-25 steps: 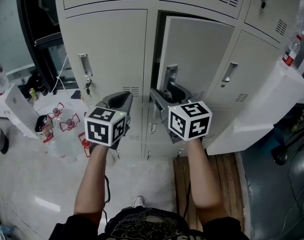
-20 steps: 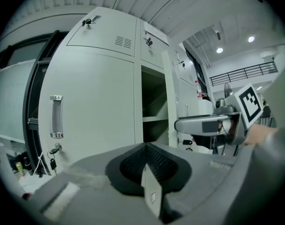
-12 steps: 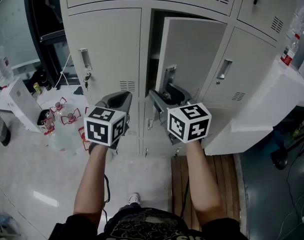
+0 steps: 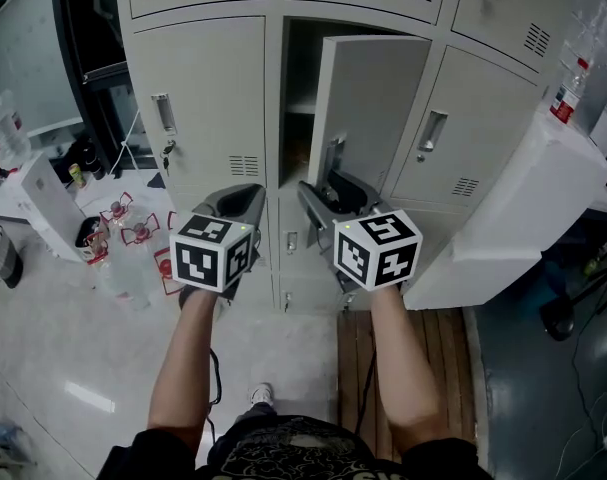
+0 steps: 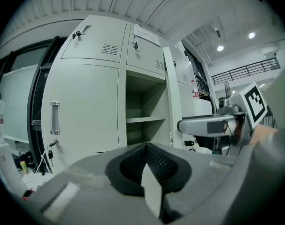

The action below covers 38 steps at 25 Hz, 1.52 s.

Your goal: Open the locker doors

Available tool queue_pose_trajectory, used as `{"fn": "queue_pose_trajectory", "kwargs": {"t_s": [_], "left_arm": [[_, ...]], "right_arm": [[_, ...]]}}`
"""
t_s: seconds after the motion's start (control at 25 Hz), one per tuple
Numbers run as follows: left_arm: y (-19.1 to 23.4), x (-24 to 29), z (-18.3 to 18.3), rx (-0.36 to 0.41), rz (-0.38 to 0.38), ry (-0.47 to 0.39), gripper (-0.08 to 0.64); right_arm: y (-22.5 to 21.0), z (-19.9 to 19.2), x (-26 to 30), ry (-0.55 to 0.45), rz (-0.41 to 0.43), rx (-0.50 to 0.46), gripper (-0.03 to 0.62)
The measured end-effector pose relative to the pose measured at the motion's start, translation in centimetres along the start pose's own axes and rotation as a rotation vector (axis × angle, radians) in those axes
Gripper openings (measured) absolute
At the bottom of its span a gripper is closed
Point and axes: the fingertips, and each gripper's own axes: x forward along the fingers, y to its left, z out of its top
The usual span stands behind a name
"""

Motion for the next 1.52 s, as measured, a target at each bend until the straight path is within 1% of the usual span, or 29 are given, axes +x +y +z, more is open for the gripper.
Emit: {"fn": "queue_pose_trajectory", "kwargs": {"t_s": [0.32,0.48,0.76,1.12,1.52], "left_arm": [[-3.0,0.1,0.4,0.006,-0.010,-0.004,0.002],[-5.0,0.3,0.5,0.018,-0.029,-0.004,0.000],[-7.6,0.7,0.7,0.037,-0.062,0.001,0.000],[-11.1,2.2,1.1,0.059,-0.142,0.006,0.001],[-13.8,4.2,1.3,0.065,-0.236,0.002,0.000]], "right_arm": [[-0.6,0.1,-3.0,-0.005,-0.007,0.000,0.190],[-1.3,0.0,-4.8,-0.012,-0.023,0.005,0.175],[-2.5,0.1,-7.5,-0.027,-0.061,0.018,0.170],[-4.4,0.1,-10.3,-0.051,-0.116,0.041,0.147],[-5.5,0.1,-12.2,-0.044,-0.161,0.027,0.146]]}}
